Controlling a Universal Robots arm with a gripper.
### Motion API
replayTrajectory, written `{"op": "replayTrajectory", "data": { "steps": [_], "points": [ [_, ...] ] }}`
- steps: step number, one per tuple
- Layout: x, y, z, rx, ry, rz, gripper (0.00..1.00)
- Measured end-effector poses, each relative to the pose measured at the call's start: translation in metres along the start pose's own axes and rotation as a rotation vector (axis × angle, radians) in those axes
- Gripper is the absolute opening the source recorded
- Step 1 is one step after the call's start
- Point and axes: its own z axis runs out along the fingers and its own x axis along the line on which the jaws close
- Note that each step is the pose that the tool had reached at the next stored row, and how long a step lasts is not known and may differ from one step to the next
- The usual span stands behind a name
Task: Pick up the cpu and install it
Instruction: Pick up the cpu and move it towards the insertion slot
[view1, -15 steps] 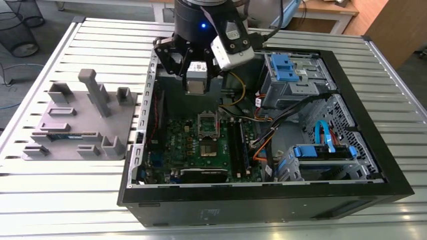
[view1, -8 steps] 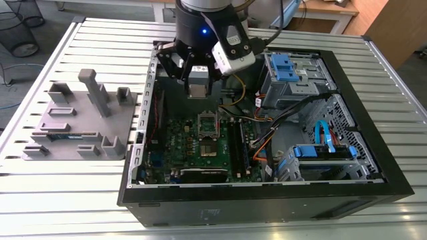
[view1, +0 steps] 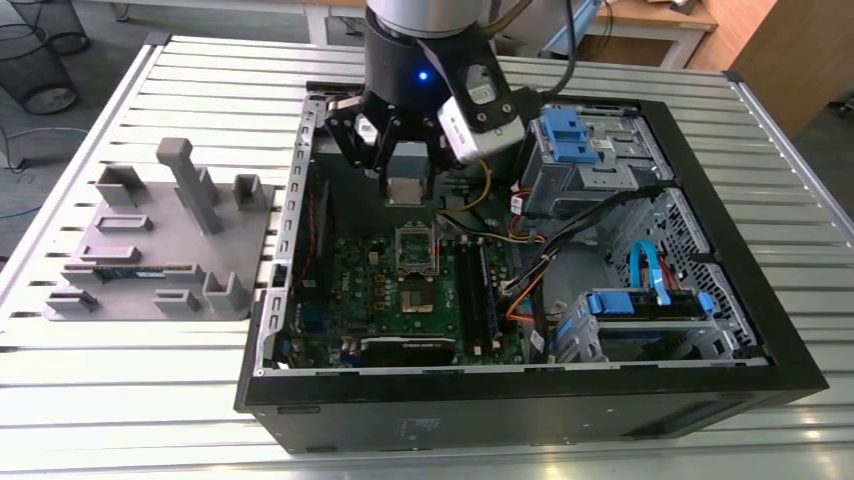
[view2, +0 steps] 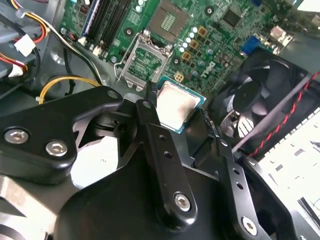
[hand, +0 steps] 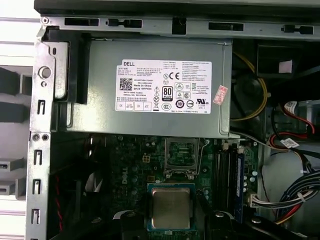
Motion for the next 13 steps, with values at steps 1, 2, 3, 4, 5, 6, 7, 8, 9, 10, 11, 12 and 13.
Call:
{"op": "replayTrajectory", "data": {
  "steps": [1, 2, 3, 4, 5, 6, 7, 8, 9, 10, 11, 12, 13],
  "points": [
    [-0.0016, -0.0008, 0.0005, 0.0008, 0.0, 0.0, 0.47],
    [-0.0031, -0.0016, 0.001, 0.0014, 0.0001, 0.0, 0.47],
    [-0.0045, -0.0025, 0.0015, 0.0021, 0.0001, 0.0, 0.47],
    [-0.0057, -0.0033, 0.0021, 0.0024, 0.0001, 0.0, 0.47],
    [-0.0068, -0.0043, 0.0026, 0.0028, 0.0001, 0.0, 0.47],
    [-0.0077, -0.0053, 0.0032, 0.0029, 0.0001, 0.0, 0.47],
    [-0.0082, -0.0063, 0.0039, 0.0029, 0.0001, 0.0, 0.47],
    [-0.0087, -0.0073, 0.0047, 0.003, 0.0001, 0.0, 0.47],
    [-0.0092, -0.0084, 0.0055, 0.0029, 0.0001, 0.0, 0.47],
    [-0.0096, -0.0095, 0.0064, 0.0029, 0.0001, 0.0, 0.47],
    [-0.01, -0.0106, 0.0072, 0.0029, 0.0, 0.0, 0.47],
    [-0.0103, -0.0115, 0.0081, 0.0028, 0.0, 0.0, 0.47],
    [-0.0106, -0.0123, 0.009, 0.0027, -0.0001, 0.0, 0.47]
  ]
}}
